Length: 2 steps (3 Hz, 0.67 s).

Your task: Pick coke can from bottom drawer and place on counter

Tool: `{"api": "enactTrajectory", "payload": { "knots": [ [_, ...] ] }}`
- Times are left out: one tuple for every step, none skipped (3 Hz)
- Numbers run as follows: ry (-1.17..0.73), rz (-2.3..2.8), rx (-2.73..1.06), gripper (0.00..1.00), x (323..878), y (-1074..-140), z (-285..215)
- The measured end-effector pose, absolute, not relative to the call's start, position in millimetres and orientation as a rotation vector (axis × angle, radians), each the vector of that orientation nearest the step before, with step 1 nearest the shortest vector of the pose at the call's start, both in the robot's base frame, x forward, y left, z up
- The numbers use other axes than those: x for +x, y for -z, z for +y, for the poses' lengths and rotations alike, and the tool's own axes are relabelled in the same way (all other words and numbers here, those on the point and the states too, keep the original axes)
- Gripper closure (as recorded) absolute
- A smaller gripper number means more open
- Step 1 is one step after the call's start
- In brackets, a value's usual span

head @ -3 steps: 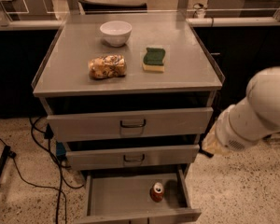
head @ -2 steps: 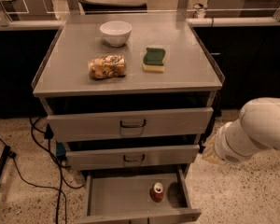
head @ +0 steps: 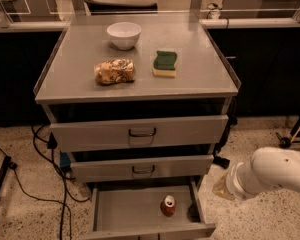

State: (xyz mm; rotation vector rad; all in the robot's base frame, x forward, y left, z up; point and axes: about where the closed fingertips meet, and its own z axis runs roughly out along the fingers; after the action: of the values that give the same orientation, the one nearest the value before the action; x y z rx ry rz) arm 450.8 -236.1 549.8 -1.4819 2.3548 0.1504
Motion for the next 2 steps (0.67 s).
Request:
{"api": "enactTrajectory", "payload": {
  "knots": [
    [-0.212, 2.377, -1.486, 1.0, 443.1, -525.1, -230.2],
    [-0.212, 2.377, -1.486, 1.0, 443.1, -525.1, -230.2]
  ]
}}
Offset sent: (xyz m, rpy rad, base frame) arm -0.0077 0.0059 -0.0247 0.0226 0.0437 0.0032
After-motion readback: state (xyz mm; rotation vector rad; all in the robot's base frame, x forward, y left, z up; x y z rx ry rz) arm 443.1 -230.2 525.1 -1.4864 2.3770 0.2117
